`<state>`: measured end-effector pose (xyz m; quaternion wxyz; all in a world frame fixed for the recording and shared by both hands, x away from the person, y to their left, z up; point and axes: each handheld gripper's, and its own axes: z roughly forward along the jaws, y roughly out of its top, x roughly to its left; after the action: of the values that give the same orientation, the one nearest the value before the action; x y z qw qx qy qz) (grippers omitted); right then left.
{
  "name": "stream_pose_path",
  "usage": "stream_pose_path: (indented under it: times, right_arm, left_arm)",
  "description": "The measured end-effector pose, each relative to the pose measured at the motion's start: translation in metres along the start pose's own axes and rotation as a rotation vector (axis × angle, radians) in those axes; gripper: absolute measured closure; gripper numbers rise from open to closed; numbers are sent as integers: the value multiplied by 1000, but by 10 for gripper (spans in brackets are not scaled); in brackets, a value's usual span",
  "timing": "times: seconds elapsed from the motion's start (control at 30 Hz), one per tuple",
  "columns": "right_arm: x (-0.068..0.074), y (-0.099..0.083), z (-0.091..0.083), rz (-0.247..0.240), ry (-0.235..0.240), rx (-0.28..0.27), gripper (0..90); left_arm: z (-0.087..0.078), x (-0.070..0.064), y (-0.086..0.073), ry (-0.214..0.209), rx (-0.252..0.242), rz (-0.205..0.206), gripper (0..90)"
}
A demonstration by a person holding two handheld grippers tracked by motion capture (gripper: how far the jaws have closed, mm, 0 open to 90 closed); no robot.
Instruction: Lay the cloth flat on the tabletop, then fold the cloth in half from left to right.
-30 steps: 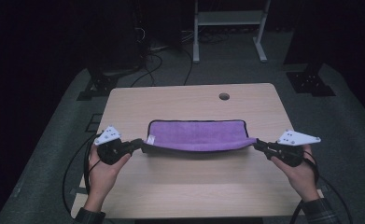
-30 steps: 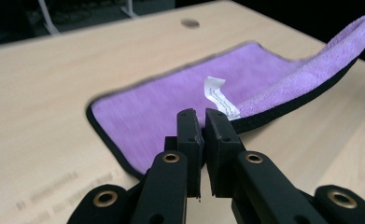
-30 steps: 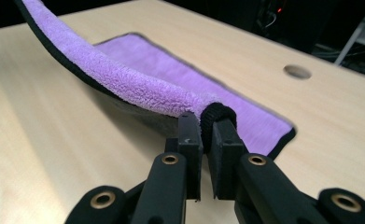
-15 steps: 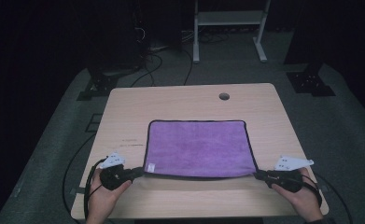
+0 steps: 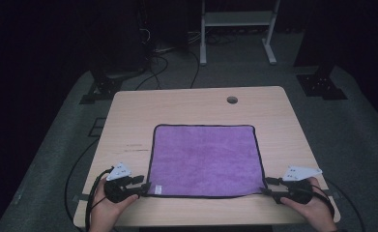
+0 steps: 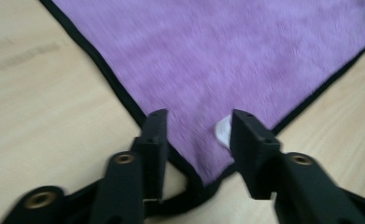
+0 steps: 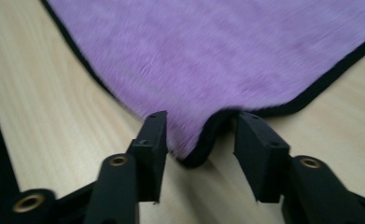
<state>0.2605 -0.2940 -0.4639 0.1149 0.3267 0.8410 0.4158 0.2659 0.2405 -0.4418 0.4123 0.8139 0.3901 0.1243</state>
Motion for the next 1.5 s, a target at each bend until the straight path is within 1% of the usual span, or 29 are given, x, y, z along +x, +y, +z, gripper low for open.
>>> stream_pose_path:
  times: [0.03, 0.07, 0.13, 0.17, 0.2, 0.23, 0.3, 0.37, 0.43, 0.5, 0.6, 0.67, 0.7, 0.77, 0.83, 0.87, 0.93, 1.0, 1.07, 1.1, 1.2, 1.3, 1.37, 1.5]
  right_arm:
    - [-2, 1, -1, 4, -4, -13, 486]
    - [-5, 2, -2, 8, -19, -24, 466]
    - [-10, 4, -3, 2, -51, -35, 440]
    - [-13, 4, -3, 7, -71, -38, 415]
    - [-16, 5, -2, 5, -81, -36, 401]
    - [-20, 5, -1, 4, -97, -35, 387]
    - [-30, 5, 4, 19, -127, -27, 351]
    - [-39, 4, 8, 40, -146, -18, 344]
    - [-48, 4, 11, 67, -166, -7, 337]
    - [-57, 3, 15, 100, -190, 13, 322]
    - [-68, 2, 17, 128, -219, 15, 319]
    - [-74, 3, 17, 137, -239, 7, 317]
    - [-76, 3, 19, 144, -243, 12, 313]
    - [-80, 4, 22, 142, -260, 22, 314]
    - [-83, 4, 24, 152, -267, 23, 313]
    - [-84, 4, 25, 153, -273, 25, 313]
    - [-85, 4, 26, 152, -282, 34, 311]
    - [-87, 3, 27, 159, -281, 30, 305]
    - [-88, 2, 26, 166, -280, 22, 299]
    - [-89, 2, 25, 173, -278, 18, 292]
    - [-90, 1, 25, 175, -287, 21, 253]
    - [-89, 1, 26, 167, -294, 31, 231]
    - [-89, 1, 26, 168, -295, 30, 225]
    - [-89, 1, 26, 169, -295, 31, 222]
  left_arm:
    - [0, 2, 1, 4, -8, 6, 539]
    - [0, 3, 1, 7, -8, 10, 520]
    - [3, 6, 2, 20, 7, 3, 520]
    - [4, 8, 2, 25, 14, 7, 520]
    - [6, 9, 3, 35, 16, 8, 512]
    - [7, 11, 4, 45, 14, 13, 503]
    - [9, 15, 8, 63, 0, 21, 489]
    - [12, 20, 14, 80, -11, 14, 475]
    - [16, 24, 18, 109, -11, 8, 458]
    - [21, 30, 21, 117, -7, 6, 453]
    - [30, 35, 27, 121, 2, 13, 453]
    - [37, 38, 31, 125, 14, 26, 450]
    - [39, 39, 33, 127, 13, 24, 445]
    - [46, 43, 38, 135, 19, 22, 442]
    - [53, 47, 41, 148, 20, 3, 429]
    - [57, 49, 43, 156, 25, 2, 429]
    - [65, 51, 46, 151, 35, -1, 429]
    - [72, 53, 48, 162, 42, 2, 430]
    - [79, 56, 50, 153, 30, -16, 429]
    - [81, 56, 50, 154, 32, -19, 425]
    - [90, 58, 50, 164, 50, -14, 405]
    - [94, 57, 49, 174, 56, -14, 398]
    - [96, 56, 49, 179, 72, -7, 389]
    - [99, 55, 48, 190, 78, -7, 371]
